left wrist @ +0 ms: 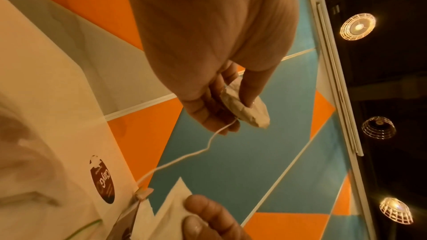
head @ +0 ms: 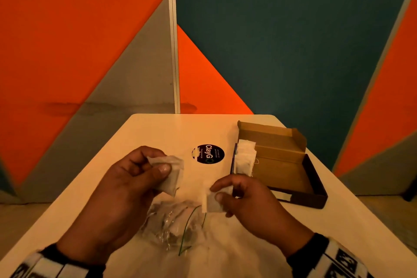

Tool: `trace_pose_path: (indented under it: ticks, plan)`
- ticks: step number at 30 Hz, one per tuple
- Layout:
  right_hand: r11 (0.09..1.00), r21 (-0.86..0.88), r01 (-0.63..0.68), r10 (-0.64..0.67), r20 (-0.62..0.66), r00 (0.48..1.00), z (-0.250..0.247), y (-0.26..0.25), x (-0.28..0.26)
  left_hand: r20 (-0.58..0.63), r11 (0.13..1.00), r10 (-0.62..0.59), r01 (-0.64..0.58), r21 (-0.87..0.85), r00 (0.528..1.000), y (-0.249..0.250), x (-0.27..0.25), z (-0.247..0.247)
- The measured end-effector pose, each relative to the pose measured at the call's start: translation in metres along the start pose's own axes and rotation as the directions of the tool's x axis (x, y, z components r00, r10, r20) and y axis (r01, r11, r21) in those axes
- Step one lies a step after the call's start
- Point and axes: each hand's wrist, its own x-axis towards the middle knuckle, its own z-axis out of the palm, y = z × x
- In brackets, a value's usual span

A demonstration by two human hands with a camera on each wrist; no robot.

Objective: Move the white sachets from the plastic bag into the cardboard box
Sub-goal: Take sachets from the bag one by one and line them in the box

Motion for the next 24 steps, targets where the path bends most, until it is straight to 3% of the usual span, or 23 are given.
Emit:
trace_pose_path:
  ticks: [4,8,17,20,24]
  plan:
    - [0.991,0.131,0.023,-0.015,-0.064,0.998,0.005,-0.003,0.003,-0.025,0.99,-0.101,0.103,0.099,0.995,-0.009,-0.011,0.019]
    - [0.972,0.219,0.082,-0.068,-0.071,0.995,0.015,-0.01,0.002,-0.133,0.963,-0.112,0.14,0.229,0.985,-0.031,-0.009,0.035]
    - [0.899,0.438,0.035,-0.053,0.028,0.998,0.018,-0.012,-0.008,-0.267,0.912,0.046,0.068,0.404,0.962,-0.038,-0.01,0.037]
    - [0.911,0.41,0.041,-0.068,0.051,0.996,0.019,-0.014,-0.01,-0.289,0.831,0.075,0.1,0.547,0.954,-0.042,-0.01,0.038]
    - [0.935,0.353,0.037,-0.046,0.018,0.999,0.024,-0.013,-0.008,-0.272,0.887,-0.007,0.131,0.444,0.962,-0.042,-0.008,0.039]
